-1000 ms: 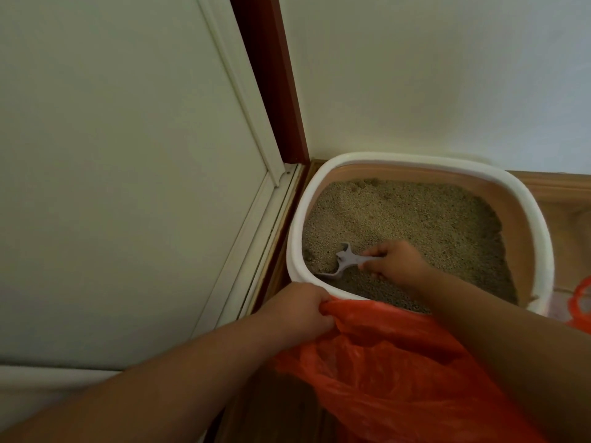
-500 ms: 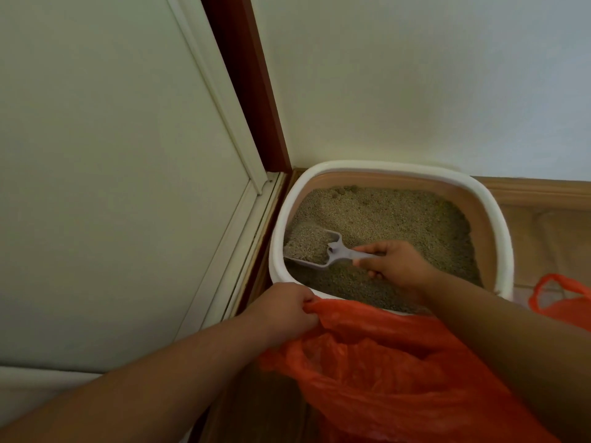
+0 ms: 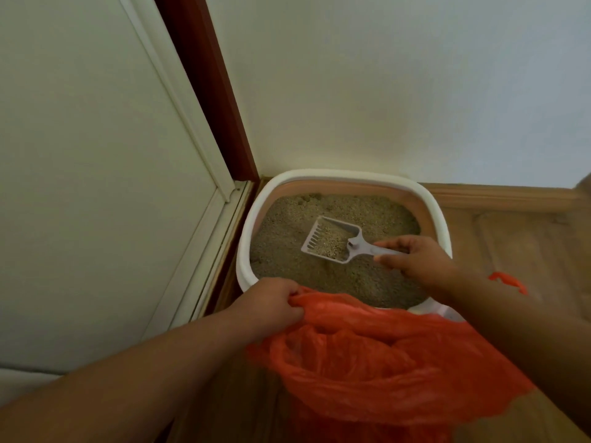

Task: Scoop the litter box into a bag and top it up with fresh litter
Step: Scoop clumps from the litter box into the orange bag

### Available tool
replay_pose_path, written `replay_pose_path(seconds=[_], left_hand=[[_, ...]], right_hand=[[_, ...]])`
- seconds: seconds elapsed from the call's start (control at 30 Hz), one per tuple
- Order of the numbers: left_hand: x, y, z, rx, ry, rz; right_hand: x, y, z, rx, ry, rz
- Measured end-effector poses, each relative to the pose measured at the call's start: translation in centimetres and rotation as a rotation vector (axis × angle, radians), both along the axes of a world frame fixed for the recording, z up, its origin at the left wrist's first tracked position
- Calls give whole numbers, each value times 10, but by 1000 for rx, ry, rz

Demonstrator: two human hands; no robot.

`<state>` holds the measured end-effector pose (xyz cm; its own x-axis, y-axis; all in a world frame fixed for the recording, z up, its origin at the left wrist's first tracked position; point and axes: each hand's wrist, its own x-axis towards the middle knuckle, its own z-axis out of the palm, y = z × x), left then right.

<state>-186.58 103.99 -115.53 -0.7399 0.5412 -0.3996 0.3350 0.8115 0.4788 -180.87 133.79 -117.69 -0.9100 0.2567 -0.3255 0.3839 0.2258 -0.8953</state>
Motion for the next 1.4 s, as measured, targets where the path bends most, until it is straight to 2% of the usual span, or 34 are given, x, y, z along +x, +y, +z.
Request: replay_pose_path(seconds=[0.33,0.7,0.97,1.4], left_hand=[[1,1,0,6,-5,3],[1,-6,0,-15,7,2],[1,-7,3,46,-15,30],[2,-6,5,100,-23,25]], right_hand=[[13,6,7,-67,-14,1],[16,2,13,-21,-38,45],[15,2,15,66,9,38],[21,17,21,43,-9,31]])
